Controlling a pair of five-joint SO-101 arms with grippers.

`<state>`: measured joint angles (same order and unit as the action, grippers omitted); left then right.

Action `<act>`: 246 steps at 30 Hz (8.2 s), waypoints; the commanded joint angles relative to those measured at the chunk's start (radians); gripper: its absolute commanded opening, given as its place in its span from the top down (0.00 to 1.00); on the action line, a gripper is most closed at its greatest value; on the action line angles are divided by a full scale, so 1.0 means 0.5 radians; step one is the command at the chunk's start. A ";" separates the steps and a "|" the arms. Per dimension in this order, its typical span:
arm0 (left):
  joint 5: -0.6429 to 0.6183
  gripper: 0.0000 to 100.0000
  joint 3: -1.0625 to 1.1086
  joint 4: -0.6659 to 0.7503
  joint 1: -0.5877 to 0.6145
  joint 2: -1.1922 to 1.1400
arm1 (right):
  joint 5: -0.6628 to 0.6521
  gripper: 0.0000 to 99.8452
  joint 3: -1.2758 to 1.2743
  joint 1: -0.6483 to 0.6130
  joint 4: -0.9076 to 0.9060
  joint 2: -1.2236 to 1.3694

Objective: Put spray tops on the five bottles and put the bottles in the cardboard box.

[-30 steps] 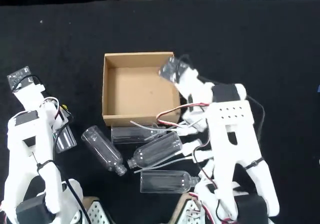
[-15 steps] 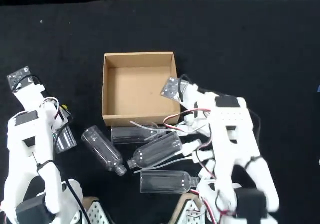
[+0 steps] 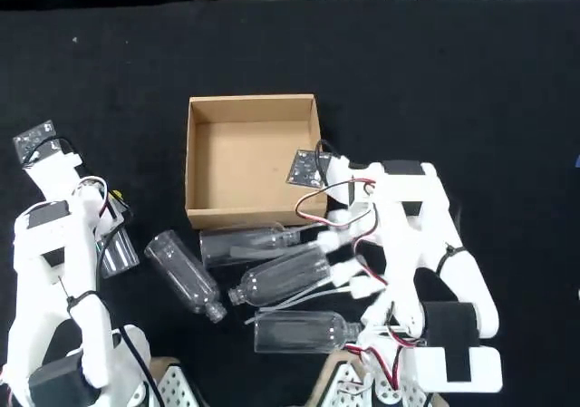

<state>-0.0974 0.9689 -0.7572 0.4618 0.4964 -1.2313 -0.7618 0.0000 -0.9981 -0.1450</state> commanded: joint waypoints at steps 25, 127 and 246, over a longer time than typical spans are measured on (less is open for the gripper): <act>-0.003 0.97 -0.002 0.031 -0.008 0.012 | -0.488 0.80 0.189 -0.061 -1.083 -0.379; 0.000 0.97 0.103 0.196 -0.014 0.018 | -0.292 0.79 -0.545 0.862 0.239 -0.471; 0.000 0.97 0.103 0.199 -0.005 0.012 | 0.362 0.97 -0.259 1.083 0.178 -0.560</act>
<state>-0.0974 1.0349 -0.6790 0.4618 0.4964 -1.4032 -0.9674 0.5309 -0.9183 -0.3721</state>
